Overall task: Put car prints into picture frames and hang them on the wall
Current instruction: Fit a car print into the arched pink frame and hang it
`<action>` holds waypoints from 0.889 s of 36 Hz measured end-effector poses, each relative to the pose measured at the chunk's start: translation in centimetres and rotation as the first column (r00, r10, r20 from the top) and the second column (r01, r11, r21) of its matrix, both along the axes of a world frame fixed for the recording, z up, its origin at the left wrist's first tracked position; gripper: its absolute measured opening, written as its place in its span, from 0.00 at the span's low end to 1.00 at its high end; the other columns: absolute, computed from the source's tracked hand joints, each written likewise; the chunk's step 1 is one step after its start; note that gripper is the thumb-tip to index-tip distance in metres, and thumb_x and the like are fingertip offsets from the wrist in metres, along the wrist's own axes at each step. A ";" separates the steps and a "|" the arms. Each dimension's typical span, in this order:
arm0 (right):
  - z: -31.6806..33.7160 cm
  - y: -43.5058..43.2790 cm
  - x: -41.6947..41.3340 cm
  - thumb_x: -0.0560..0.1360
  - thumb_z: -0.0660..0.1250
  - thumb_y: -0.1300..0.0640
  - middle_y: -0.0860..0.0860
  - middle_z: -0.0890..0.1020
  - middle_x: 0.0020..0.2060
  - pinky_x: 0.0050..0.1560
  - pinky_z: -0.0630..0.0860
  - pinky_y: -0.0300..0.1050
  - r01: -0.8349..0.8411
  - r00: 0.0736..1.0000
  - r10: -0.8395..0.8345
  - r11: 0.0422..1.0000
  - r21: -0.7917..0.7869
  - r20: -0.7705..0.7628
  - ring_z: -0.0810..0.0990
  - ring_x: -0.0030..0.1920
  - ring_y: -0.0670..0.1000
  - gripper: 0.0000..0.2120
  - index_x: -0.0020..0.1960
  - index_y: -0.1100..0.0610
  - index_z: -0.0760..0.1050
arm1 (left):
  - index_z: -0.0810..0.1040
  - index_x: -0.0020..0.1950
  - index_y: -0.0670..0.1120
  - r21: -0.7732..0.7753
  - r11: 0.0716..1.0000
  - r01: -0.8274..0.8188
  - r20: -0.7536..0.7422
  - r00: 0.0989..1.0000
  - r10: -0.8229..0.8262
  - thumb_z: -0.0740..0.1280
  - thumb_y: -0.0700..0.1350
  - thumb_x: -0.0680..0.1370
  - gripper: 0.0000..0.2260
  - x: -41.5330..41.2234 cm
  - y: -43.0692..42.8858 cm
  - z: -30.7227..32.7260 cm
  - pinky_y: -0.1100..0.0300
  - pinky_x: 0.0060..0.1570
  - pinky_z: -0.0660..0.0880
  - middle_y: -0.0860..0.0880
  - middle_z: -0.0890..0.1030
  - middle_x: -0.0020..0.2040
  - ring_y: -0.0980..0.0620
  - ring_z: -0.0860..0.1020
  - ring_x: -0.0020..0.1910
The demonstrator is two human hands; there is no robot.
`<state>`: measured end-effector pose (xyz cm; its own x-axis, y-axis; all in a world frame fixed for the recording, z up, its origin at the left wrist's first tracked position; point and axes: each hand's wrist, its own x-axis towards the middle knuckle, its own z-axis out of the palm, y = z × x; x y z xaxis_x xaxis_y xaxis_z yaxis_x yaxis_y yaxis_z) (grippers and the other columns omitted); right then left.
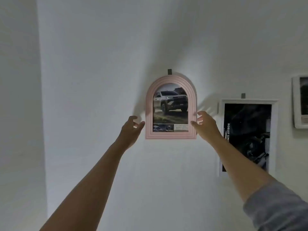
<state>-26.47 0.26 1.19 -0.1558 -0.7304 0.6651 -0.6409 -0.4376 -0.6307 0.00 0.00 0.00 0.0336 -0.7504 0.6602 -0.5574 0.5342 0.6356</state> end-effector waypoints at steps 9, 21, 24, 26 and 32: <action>-1.0 -2.3 2.1 0.74 0.65 0.62 0.58 0.70 0.58 0.44 0.74 0.43 0.073 0.982 -0.049 0.990 -0.123 0.185 0.74 0.48 0.53 0.19 0.63 0.53 0.67 | 0.53 0.75 0.53 -0.088 0.994 0.065 0.023 0.998 -0.063 0.61 0.48 0.79 0.26 -2.3 -2.7 -1.7 0.55 0.56 0.72 0.46 0.67 0.60 0.50 0.71 0.55; -1.0 -1.5 2.2 0.74 0.66 0.66 0.58 0.70 0.60 0.46 0.76 0.41 0.045 0.951 0.010 0.985 -0.169 0.311 0.74 0.55 0.56 0.23 0.66 0.54 0.67 | 0.53 0.76 0.52 -0.200 0.979 0.045 -0.167 0.983 -0.079 0.51 0.45 0.83 0.21 -5.0 -1.7 -1.4 0.61 0.55 0.72 0.46 0.65 0.63 0.54 0.67 0.56; -0.9 -0.4 1.8 0.74 0.65 0.67 0.56 0.71 0.58 0.38 0.72 0.29 0.006 0.950 0.056 0.981 -0.196 0.308 0.74 0.53 0.53 0.22 0.65 0.54 0.67 | 0.55 0.74 0.55 -0.205 0.968 0.145 -0.265 0.944 -0.198 0.53 0.48 0.82 0.20 -4.9 -0.3 -1.1 0.48 0.60 0.74 0.47 0.67 0.66 0.48 0.70 0.61; -1.1 0.5 1.5 0.73 0.66 0.67 0.55 0.71 0.56 0.33 0.70 0.24 -0.014 0.950 0.079 0.977 -0.212 0.301 0.74 0.52 0.52 0.23 0.66 0.54 0.67 | 0.55 0.74 0.56 -0.202 0.961 0.190 -0.307 0.919 -0.247 0.54 0.48 0.82 0.20 -4.7 0.9 -1.3 0.49 0.59 0.75 0.45 0.67 0.68 0.45 0.71 0.63; -5.0 4.0 0.5 0.74 0.65 0.65 0.54 0.70 0.53 0.36 0.67 0.20 -0.110 0.926 0.170 0.975 -0.191 0.336 0.72 0.49 0.47 0.23 0.67 0.54 0.69 | 0.57 0.74 0.53 -0.143 0.953 0.266 -0.398 0.866 -0.302 0.55 0.39 0.82 0.22 -5.1 5.0 -5.2 0.71 0.38 0.75 0.43 0.72 0.61 0.53 0.75 0.48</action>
<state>-25.96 4.24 -3.82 -0.3037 -0.6460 0.7004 -0.3184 -0.6240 -0.7136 -5.09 4.99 -5.23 0.1083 -0.7134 0.6923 -0.0723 0.6889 0.7212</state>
